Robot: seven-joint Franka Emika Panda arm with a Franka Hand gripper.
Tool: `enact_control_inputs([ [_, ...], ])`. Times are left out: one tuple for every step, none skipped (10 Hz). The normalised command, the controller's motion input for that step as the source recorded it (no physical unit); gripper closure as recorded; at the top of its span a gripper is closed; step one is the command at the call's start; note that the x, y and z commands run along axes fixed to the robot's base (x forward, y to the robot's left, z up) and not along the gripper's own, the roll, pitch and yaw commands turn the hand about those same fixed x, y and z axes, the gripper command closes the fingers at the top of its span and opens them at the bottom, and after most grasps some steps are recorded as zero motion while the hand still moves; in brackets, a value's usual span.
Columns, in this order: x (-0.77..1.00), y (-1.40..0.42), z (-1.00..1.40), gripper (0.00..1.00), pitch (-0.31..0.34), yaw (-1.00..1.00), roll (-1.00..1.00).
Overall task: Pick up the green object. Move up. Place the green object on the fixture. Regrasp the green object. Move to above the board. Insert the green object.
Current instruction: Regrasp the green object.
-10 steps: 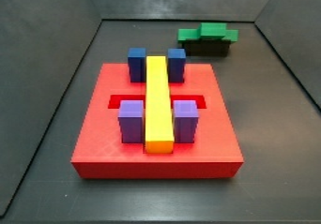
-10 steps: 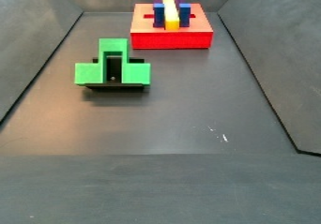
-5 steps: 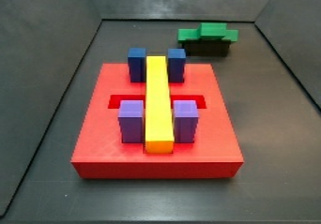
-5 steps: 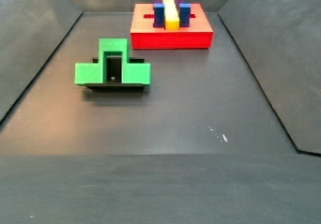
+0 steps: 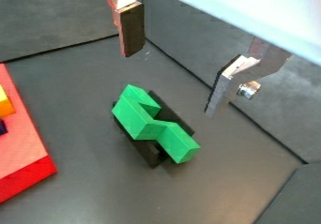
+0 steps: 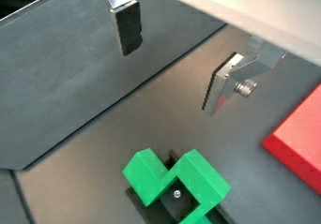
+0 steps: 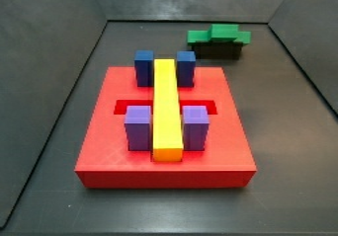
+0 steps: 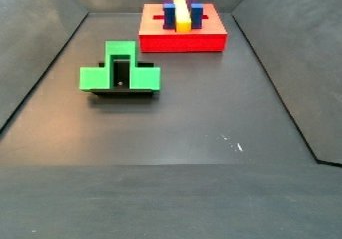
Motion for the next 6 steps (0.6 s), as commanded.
enact_control_inputs([
  [0.18,-0.04,-0.34,0.0,0.0,0.0,0.31],
  [0.08,-0.04,-0.41,0.0,0.0,0.07,0.64],
  [0.0,-0.07,-0.21,0.0,0.014,0.11,1.0],
  [-0.07,-0.03,0.0,0.0,0.163,0.09,1.0],
  [-0.19,-0.03,0.0,0.0,0.277,0.04,1.0],
  [-0.22,-0.04,0.0,0.0,0.346,0.0,1.0],
])
